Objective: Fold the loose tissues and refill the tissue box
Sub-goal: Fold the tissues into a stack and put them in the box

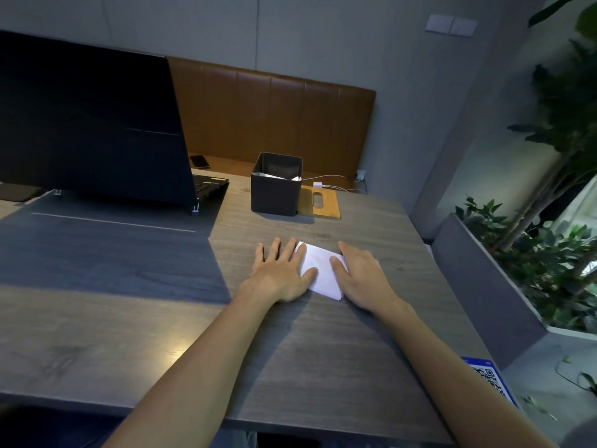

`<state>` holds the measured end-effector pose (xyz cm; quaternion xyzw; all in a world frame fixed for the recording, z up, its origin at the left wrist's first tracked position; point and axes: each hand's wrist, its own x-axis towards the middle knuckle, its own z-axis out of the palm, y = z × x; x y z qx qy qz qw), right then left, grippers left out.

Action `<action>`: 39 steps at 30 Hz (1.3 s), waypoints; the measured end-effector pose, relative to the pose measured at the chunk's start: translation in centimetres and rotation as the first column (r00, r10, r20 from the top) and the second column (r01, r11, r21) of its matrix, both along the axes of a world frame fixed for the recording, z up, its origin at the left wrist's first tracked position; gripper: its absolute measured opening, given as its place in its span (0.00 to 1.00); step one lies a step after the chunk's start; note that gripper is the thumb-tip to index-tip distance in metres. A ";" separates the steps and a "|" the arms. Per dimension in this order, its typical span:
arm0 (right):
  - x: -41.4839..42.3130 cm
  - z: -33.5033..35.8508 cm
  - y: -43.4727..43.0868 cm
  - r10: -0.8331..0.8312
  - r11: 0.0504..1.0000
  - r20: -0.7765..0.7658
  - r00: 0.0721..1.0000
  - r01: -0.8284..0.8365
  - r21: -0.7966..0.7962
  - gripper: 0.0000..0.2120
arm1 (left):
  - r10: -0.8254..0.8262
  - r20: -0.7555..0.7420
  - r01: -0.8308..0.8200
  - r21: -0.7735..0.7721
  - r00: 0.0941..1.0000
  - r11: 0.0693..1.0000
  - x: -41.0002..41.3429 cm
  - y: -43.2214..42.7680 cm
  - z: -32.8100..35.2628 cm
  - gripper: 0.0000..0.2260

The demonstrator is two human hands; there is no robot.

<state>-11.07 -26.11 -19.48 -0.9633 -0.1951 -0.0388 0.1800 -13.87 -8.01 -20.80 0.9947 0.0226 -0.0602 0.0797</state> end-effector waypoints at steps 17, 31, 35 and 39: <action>3.5 4.1 2.7 -0.102 0.993 -0.366 0.925 0.119 0.024 0.08 | -0.014 0.022 0.017 -0.144 1.000 0.989 0.0 0.5 0.7 0.47; 2.8 5.2 2.2 0.160 0.835 -0.126 0.979 -0.066 0.546 0.02 | 0.314 0.022 -0.049 -0.975 0.949 0.219 -0.1 2.7 2.6 0.11; 2.9 4.8 2.4 0.123 0.765 -0.166 0.978 0.013 0.644 0.06 | 0.383 -0.029 -0.070 -0.993 0.923 0.094 -0.6 2.5 3.3 0.09; 2.5 2.9 2.5 0.092 0.635 -0.329 0.940 0.200 0.746 0.15 | 0.486 -0.045 -0.072 -0.997 0.873 0.037 -0.4 2.5 3.5 0.05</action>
